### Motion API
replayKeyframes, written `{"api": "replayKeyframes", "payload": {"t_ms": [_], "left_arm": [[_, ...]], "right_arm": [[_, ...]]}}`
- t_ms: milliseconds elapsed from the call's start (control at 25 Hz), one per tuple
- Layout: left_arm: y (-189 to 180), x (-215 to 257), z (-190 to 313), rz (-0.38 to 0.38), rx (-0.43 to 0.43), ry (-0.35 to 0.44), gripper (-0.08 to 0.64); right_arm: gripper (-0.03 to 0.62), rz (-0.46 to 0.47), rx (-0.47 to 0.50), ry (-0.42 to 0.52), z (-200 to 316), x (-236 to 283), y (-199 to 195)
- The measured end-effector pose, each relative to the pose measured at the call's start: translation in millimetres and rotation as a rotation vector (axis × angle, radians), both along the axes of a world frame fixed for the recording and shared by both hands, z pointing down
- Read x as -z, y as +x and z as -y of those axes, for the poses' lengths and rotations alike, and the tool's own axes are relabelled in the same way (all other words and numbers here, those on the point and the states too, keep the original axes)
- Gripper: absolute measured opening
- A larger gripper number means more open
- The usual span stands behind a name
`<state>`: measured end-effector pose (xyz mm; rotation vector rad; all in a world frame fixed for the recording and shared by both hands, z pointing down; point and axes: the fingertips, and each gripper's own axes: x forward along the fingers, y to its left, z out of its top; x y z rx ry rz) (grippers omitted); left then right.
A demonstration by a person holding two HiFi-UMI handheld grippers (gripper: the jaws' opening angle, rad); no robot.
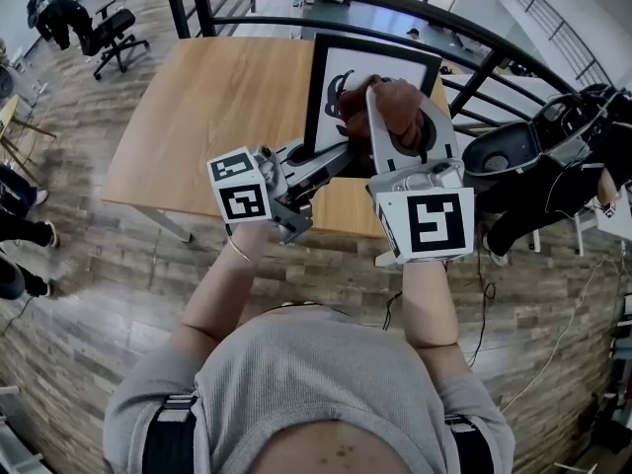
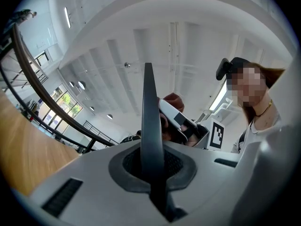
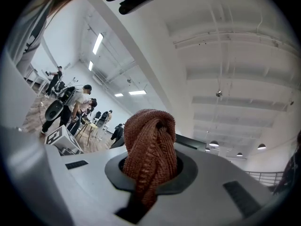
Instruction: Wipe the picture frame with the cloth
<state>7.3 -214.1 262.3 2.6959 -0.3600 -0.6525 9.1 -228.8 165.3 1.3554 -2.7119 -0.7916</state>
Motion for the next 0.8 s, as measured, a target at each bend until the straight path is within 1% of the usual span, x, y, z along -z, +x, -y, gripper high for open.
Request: {"api": "replayKeyframes", "payload": {"t_ms": [800], "left_arm": [[-1.3,3.0,1.9,-0.05,0.017,-0.015,0.017]], "right_arm": [[0.046,0.049,0.032,-0.15,-14.6,-54.4,10.5]]}}
